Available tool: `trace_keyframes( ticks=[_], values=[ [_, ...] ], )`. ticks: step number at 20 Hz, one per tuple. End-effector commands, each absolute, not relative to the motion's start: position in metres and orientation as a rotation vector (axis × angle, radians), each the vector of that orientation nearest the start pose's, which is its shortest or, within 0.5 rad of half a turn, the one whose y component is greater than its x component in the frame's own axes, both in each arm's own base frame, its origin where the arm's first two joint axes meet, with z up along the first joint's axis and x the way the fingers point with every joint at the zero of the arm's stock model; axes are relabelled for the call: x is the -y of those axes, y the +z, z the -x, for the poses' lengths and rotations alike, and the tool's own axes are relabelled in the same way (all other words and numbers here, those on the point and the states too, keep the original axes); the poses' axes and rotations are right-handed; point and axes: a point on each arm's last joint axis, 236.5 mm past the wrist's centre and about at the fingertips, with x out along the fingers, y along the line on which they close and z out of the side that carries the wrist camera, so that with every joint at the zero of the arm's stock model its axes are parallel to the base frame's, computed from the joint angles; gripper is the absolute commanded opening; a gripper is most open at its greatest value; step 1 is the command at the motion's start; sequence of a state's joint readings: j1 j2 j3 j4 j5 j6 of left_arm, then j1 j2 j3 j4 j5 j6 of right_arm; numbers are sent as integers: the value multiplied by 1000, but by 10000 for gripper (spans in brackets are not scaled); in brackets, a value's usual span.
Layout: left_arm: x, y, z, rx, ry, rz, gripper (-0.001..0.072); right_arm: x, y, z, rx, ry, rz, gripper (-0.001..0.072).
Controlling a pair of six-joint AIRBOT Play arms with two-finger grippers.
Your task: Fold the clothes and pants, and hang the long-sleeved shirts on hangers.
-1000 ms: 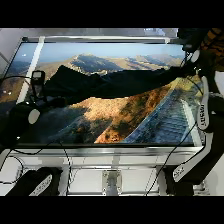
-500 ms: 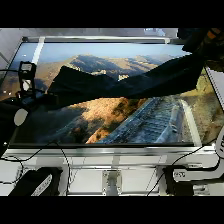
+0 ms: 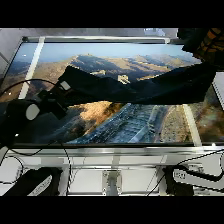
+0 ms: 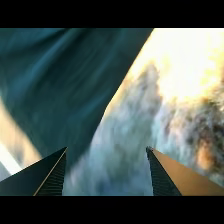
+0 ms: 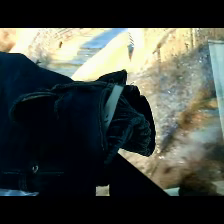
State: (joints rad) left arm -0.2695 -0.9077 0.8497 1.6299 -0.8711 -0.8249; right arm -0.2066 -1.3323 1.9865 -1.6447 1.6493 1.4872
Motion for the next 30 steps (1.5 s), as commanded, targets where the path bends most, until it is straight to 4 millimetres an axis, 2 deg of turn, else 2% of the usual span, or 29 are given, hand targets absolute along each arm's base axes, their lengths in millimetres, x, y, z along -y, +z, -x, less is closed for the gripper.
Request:
trace_keyframes(
  ticks=[1, 3, 5, 8, 10, 12, 17, 18, 19, 21, 23, 25, 26, 27, 30],
  values=[
    [143, 30, -380, -612, -729, -1083, 575, 96, 240, -373, -1059, -219, -8, 29],
    [183, 15, -399, -491, -770, -1158, 574, 97, 240, -371, -1066, -222, -7, 29],
    [219, -11, -406, -391, -835, -1297, 574, 97, 240, -371, -1066, -223, -7, 29],
    [264, -44, -401, -298, -918, -1363, 574, 97, 240, -371, -1066, -223, -7, 29],
    [290, -52, -398, -221, -941, -1357, 573, 97, 239, -371, -1066, -222, -8, 30],
    [308, -49, -402, -138, -932, -1330, 571, 97, 239, -370, -1070, -222, -8, 29],
    [328, -48, -427, -156, -893, -1216, 568, 97, 239, -371, -1070, -221, -8, 29],
    [333, -45, -434, -145, -887, -1213, 537, 97, 239, -371, -1070, -221, -8, 29],
    [338, -42, -441, -135, -881, -1211, 452, 97, 239, -371, -1070, -221, -8, 29],
    [337, -40, -459, -147, -854, -1183, 414, 97, 239, -370, -1070, -221, -7, 29],
    [323, -46, -474, -222, -828, -1136, 393, 97, 239, -371, -1069, -223, -6, 29],
    [297, -50, -487, -287, -799, -1129, 318, 99, 240, -371, -1067, -227, 0, 30],
    [281, -51, -494, -320, -779, -1124, 315, 99, 240, -372, -1062, -229, 2, 29],
    [264, -54, -498, -359, -764, -1118, 235, 100, 240, -372, -1061, -231, 3, 29],
    [209, -56, -510, -486, -698, -1071, 215, 105, 241, -372, -1057, -251, 15, 29]
  ],
)
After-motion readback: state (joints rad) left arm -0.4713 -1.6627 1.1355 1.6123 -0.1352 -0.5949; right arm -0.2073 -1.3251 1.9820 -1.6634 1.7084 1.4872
